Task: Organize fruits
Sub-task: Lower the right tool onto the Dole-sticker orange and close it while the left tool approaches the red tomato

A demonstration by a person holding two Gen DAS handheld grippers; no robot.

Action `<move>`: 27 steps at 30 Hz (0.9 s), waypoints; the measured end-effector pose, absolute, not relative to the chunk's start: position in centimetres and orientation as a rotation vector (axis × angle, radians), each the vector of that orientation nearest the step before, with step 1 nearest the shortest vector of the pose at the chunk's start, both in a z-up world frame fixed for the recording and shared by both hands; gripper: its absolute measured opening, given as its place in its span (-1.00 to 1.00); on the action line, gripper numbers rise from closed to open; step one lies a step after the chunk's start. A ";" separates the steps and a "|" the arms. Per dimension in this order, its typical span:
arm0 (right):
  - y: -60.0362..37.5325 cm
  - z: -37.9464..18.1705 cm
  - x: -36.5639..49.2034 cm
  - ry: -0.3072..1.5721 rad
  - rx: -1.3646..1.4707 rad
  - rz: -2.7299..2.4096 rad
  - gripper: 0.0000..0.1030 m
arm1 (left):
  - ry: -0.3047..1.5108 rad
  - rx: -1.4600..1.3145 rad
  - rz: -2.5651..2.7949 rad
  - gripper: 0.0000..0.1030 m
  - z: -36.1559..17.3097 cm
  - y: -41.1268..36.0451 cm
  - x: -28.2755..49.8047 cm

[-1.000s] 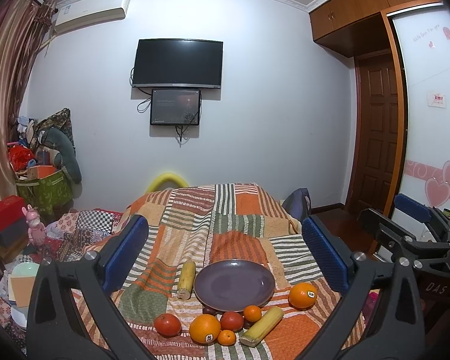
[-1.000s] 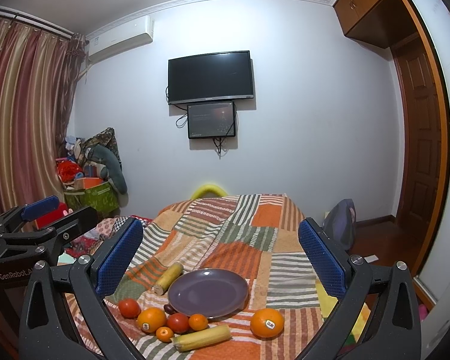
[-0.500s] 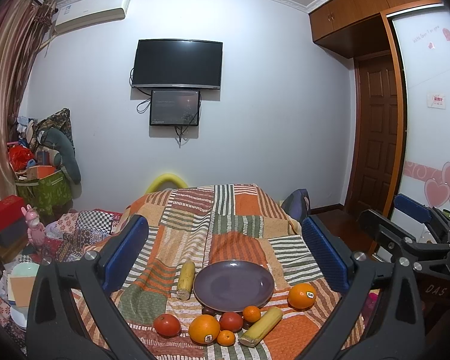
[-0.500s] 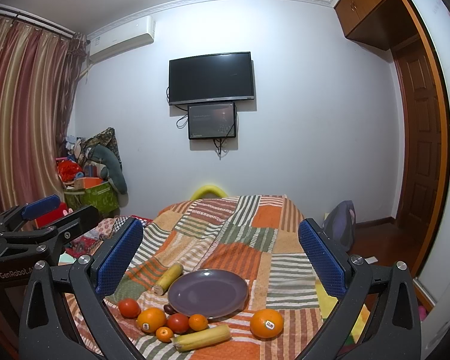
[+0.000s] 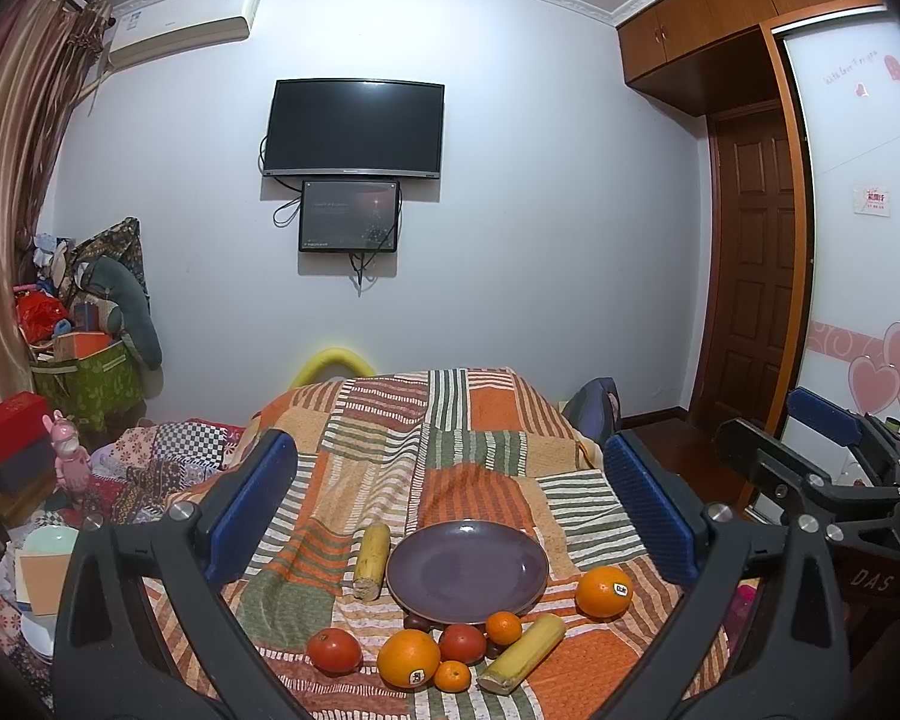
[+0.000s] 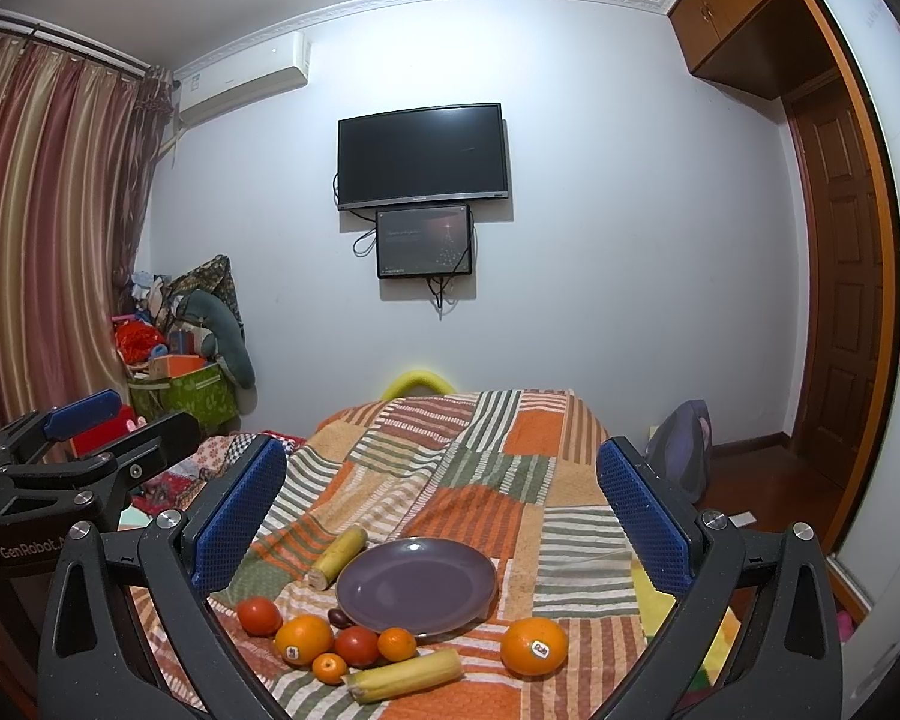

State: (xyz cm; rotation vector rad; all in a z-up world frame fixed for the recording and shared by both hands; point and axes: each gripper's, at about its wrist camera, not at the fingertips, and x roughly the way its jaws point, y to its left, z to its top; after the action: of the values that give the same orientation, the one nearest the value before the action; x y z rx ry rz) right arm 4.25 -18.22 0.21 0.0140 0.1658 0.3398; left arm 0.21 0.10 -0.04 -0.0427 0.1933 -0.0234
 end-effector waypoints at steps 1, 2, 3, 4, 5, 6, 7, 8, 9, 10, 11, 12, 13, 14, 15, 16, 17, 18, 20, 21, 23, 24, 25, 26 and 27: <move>-18.2 0.2 4.2 0.166 0.014 0.340 1.00 | 0.194 -0.042 -0.023 1.00 0.0 0.1 0.2; -18.3 0.2 4.2 0.166 0.013 0.340 1.00 | 0.194 -0.042 -0.023 1.00 -0.1 0.1 0.2; -18.3 0.2 4.2 0.166 0.013 0.340 1.00 | 0.195 -0.040 -0.023 1.00 -0.1 0.1 0.2; -18.3 0.1 4.2 0.166 0.013 0.340 1.00 | 0.195 -0.040 -0.022 1.00 -0.1 0.1 0.2; -18.2 0.2 4.2 0.168 0.012 0.340 1.00 | 0.196 -0.040 -0.022 1.00 -0.2 0.1 0.2; -18.3 0.1 4.2 0.169 0.011 0.341 1.00 | 0.197 -0.039 -0.022 1.00 -0.2 0.1 0.3; -18.2 0.1 4.2 0.170 0.009 0.341 1.00 | 0.197 -0.039 -0.022 1.00 -0.2 0.1 0.3; -18.3 0.0 4.3 0.174 0.008 0.340 1.00 | 0.198 -0.039 -0.022 1.00 -0.3 0.1 0.4; -18.1 0.0 4.3 0.176 0.006 0.339 1.00 | 0.202 -0.038 -0.020 1.00 -0.4 0.1 0.5; -18.1 -0.2 4.5 0.179 0.006 0.338 1.00 | 0.206 -0.038 -0.018 1.00 -0.4 0.1 0.6; -18.1 -0.3 4.6 0.183 0.005 0.336 1.00 | 0.212 -0.037 -0.015 1.00 -0.5 0.2 0.8; -18.0 -0.3 4.7 0.186 0.005 0.335 1.00 | 0.219 -0.037 -0.012 1.00 -0.6 0.3 1.0; -17.9 -0.2 4.7 0.189 0.003 0.333 1.00 | 0.229 -0.038 -0.009 1.00 -0.8 0.5 1.3; -17.9 -0.4 4.9 0.194 0.003 0.333 1.00 | 0.238 -0.039 -0.007 1.00 -0.9 0.6 1.6; -18.0 -0.6 5.1 0.201 0.000 0.330 1.00 | 0.250 -0.041 -0.005 1.00 -1.2 0.8 1.9; -18.0 -0.8 5.3 0.208 -0.002 0.328 1.00 | 0.261 -0.041 -0.002 1.00 -1.4 1.0 2.2; -18.0 -1.1 5.6 0.216 -0.005 0.327 1.00 | 0.272 -0.041 0.001 1.00 -1.7 1.2 2.5; -18.0 -1.4 5.9 0.228 -0.006 0.326 1.00 | 0.285 -0.041 0.004 1.00 -1.9 1.4 2.9; -18.0 -1.9 6.3 0.247 -0.009 0.326 1.00 | 0.308 -0.044 0.012 1.00 -2.5 1.9 3.5; -18.0 -2.2 6.7 0.262 -0.011 0.324 1.00 | 0.321 -0.048 0.015 1.00 -2.8 2.1 3.9; -18.1 -2.8 7.4 0.291 -0.016 0.317 1.00 | 0.348 -0.051 0.023 1.00 -3.4 2.6 4.6; -18.2 -3.3 7.9 0.310 -0.017 0.315 1.00 | 0.364 -0.052 0.029 1.00 -3.8 2.8 5.0; -18.4 -3.6 8.2 0.324 -0.018 0.313 1.00 | 0.387 -0.054 0.038 1.00 -4.3 3.2 5.5; -18.5 -3.9 8.6 0.340 -0.020 0.311 1.00 | 0.406 -0.057 0.041 1.00 -4.7 3.4 5.9; -18.7 -4.4 9.1 0.361 -0.025 0.305 1.00 | 0.437 -0.070 0.043 1.00 -5.3 4.0 6.6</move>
State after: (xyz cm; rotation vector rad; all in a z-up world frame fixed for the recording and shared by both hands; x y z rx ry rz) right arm 9.12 -18.67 -4.42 -0.0252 0.3608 0.3047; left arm 6.58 4.01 -5.31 -0.0701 0.4372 0.0429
